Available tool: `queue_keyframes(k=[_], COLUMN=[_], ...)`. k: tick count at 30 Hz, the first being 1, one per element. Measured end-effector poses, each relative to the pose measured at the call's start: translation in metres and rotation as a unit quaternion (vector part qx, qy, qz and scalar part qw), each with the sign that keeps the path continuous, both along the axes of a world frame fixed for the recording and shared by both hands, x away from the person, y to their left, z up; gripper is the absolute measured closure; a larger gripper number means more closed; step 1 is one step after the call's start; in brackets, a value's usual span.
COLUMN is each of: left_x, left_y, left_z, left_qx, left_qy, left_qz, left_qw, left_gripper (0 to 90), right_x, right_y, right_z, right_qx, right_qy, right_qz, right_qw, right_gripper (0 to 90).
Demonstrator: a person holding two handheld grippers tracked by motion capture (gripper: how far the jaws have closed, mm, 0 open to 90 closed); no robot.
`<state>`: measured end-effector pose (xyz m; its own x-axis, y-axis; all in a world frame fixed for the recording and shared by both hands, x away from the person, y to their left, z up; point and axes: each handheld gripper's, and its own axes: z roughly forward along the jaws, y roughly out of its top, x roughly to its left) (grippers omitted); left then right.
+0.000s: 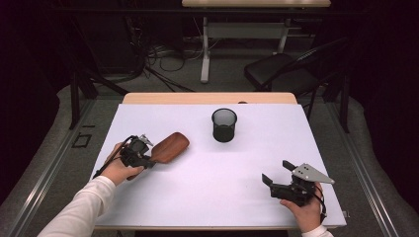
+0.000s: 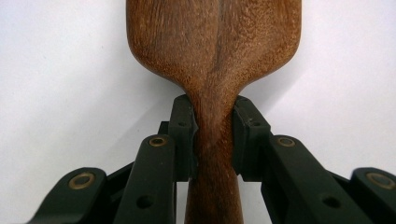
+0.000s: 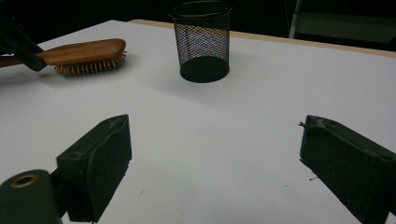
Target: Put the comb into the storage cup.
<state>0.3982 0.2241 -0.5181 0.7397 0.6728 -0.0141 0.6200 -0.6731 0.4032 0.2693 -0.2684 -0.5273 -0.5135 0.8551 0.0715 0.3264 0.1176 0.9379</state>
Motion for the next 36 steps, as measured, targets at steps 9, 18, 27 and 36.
queue_keyframes(k=[9,18,27,36], left_x=[-0.001,-0.003,-0.007,-0.010], left_y=[0.002,0.005,0.006,0.007], left_z=[0.005,0.013,0.025,0.035], left_qx=[-0.031,-0.057,-0.086,-0.108], left_qy=[-0.006,-0.026,-0.053,-0.072], left_qz=[0.009,0.023,0.030,0.043], left_qw=[0.9995,0.9978,0.9945,0.9906], left_gripper=[72.2,72.1,72.0,72.0], right_x=[0.000,0.000,0.001,0.001], right_y=[0.000,0.000,0.000,0.000], right_z=[0.000,0.000,0.000,-0.001], right_qx=[-0.001,-0.002,-0.002,-0.004], right_qy=[0.001,0.002,0.004,0.002], right_qz=[-0.002,-0.001,-0.002,0.000], right_qw=[1.0000,1.0000,1.0000,1.0000], right_gripper=[8.9,9.5,9.5,9.5])
